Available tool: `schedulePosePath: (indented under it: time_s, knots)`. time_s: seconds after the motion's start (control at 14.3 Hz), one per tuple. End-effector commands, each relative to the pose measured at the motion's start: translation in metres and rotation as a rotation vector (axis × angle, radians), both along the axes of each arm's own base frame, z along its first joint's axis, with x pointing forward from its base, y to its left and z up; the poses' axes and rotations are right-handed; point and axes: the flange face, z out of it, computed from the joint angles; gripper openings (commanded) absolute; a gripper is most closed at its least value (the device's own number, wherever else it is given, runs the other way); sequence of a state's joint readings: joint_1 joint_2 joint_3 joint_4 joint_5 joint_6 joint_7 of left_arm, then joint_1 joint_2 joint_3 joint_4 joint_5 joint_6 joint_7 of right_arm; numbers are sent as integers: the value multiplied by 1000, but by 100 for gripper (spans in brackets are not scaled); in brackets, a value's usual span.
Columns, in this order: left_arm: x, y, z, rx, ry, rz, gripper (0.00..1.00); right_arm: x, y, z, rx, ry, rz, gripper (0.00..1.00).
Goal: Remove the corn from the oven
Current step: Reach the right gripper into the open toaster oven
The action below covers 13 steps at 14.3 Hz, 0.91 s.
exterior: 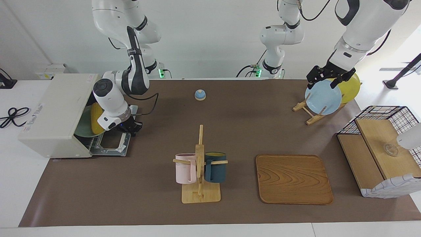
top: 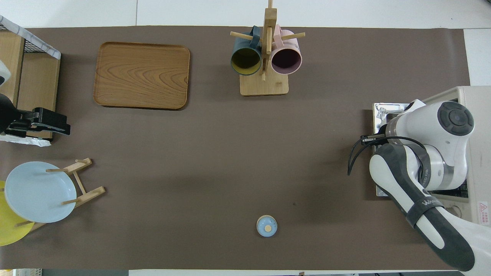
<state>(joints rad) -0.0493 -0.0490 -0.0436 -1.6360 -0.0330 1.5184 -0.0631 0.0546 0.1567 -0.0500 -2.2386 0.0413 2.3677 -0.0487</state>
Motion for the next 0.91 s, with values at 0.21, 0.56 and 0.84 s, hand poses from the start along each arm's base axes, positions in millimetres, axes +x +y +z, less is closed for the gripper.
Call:
schedulePosePath:
  time_s: [0.21,0.56,0.84]
  knots:
    - [-5,-1,1,-10,-6,3,100,10,5,2,59,-23,-110,0]
    - [-5,-1,1,-10,-6,4,100,20,21,52,61,11,-111,0]
    - [-5,-2,2,-10,-8,3,100,5,-22,95,49,82,-185,26]
